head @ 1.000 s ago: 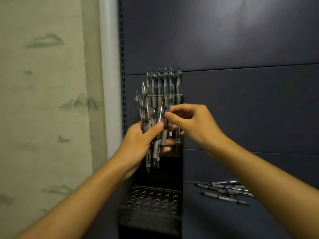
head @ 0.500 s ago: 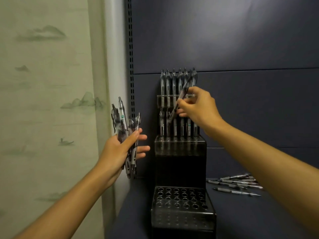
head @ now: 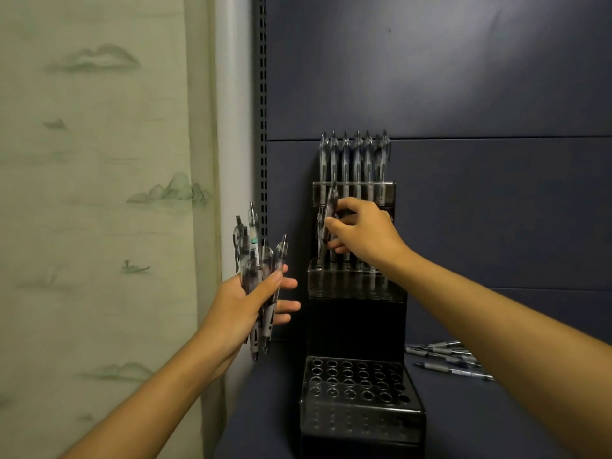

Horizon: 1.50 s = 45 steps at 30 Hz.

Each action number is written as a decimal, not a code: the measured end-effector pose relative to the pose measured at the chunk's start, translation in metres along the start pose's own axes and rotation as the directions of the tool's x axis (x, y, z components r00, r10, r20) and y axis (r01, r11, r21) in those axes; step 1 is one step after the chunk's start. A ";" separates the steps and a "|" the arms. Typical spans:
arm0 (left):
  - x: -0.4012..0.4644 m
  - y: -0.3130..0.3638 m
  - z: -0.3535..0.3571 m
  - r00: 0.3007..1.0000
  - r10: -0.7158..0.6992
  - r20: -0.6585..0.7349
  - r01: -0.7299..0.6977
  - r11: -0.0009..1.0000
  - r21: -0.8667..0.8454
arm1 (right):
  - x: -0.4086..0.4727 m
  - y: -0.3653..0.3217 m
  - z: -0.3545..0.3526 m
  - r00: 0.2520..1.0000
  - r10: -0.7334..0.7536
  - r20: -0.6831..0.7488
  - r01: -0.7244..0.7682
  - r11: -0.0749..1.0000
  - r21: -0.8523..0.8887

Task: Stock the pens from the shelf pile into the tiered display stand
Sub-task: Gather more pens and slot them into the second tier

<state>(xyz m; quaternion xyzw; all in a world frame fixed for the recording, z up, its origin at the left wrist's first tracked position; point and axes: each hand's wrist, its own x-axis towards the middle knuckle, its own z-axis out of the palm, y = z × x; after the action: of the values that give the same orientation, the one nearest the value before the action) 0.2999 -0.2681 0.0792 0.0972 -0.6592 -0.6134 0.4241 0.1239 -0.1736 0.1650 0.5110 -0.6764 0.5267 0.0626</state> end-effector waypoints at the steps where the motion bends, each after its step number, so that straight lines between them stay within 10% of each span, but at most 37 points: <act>1: 0.000 -0.001 0.000 1.000 0.003 0.003 -0.003 1.000 0.003 | 0.001 -0.001 0.001 1.000 0.013 0.017 -0.013 1.000 -0.003; 19: -0.005 -0.006 0.008 0.999 0.007 0.047 -0.007 1.000 0.014 | -0.001 0.005 0.000 0.987 -0.022 0.161 0.093 0.890 -0.447; 28: 0.000 0.004 0.020 0.996 0.033 0.088 -0.029 0.999 -0.042 | -0.040 -0.020 0.001 0.956 -0.157 0.248 0.167 0.986 -0.017; 45: 0.004 0.006 0.016 0.999 -0.048 0.008 0.048 0.992 -0.117 | -0.016 -0.033 -0.024 0.999 -0.038 -0.032 0.047 0.941 0.336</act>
<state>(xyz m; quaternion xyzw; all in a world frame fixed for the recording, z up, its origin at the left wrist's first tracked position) 0.2886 -0.2580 0.0879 0.0862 -0.6205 -0.6614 0.4124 0.1453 -0.1422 0.1871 0.5221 -0.5643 0.6395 -0.0059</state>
